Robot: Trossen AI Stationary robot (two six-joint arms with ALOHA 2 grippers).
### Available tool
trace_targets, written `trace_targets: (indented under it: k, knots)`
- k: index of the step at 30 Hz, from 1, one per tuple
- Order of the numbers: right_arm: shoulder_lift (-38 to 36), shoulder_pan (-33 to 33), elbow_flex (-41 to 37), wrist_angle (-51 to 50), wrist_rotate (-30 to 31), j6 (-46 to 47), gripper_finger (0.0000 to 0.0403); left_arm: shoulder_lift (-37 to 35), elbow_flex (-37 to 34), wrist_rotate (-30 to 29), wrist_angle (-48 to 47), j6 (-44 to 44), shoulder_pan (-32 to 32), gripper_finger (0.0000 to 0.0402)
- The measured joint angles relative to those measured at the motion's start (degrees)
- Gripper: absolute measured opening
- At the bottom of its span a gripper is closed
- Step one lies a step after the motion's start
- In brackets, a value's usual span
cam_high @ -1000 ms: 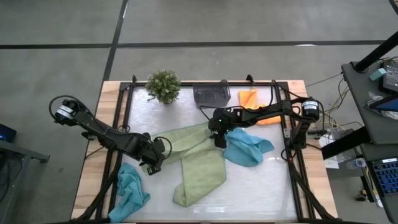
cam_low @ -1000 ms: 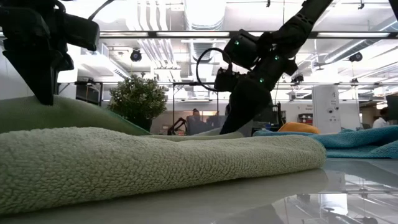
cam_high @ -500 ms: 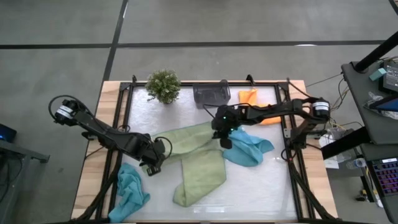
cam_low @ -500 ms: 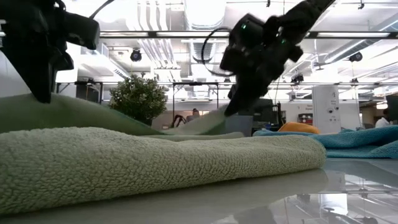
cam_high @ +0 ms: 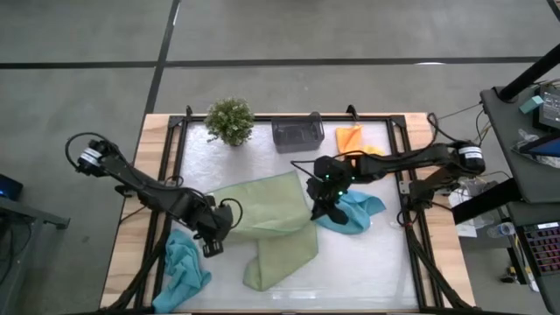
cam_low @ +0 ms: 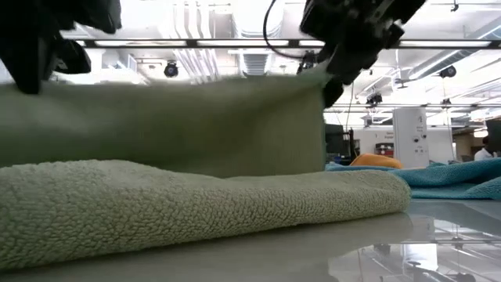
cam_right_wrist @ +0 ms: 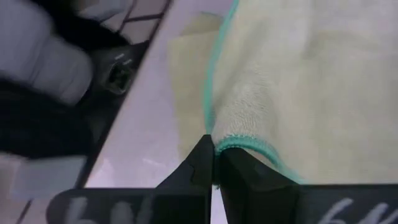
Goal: Fold microfiber towels
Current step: Fold the left green towel
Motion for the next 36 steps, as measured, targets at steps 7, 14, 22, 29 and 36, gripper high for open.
trace_targets:
  k: [7, 14, 22, 29, 36]
  knots:
    - [8.42, -3.93, 0.75, -0.04, 11.58, 4.95, 0.0009, 1.35, -4.43, -11.15, -0.84, 0.87, 2.12, 0.0000]
    - [13.06, -9.82, 2.89, 0.76, 14.22, 8.88, 0.0009, 3.35, -8.99, -12.24, -2.13, 0.40, 4.29, 0.0000]
    - [14.38, -11.66, 6.06, 0.92, 15.73, 8.40, 0.0009, 4.10, -11.42, -16.80, -2.18, 0.39, 5.91, 0.0000]
    - [14.38, -11.69, 7.19, 0.56, 22.47, 8.31, 0.0009, 4.29, -13.06, -17.53, -1.96, 0.34, 7.63, 0.0000]
    - [14.38, -11.67, 7.18, 0.96, 25.72, 8.47, 0.0015, 5.17, -15.07, -18.47, -1.16, -1.25, 8.30, 0.0000]
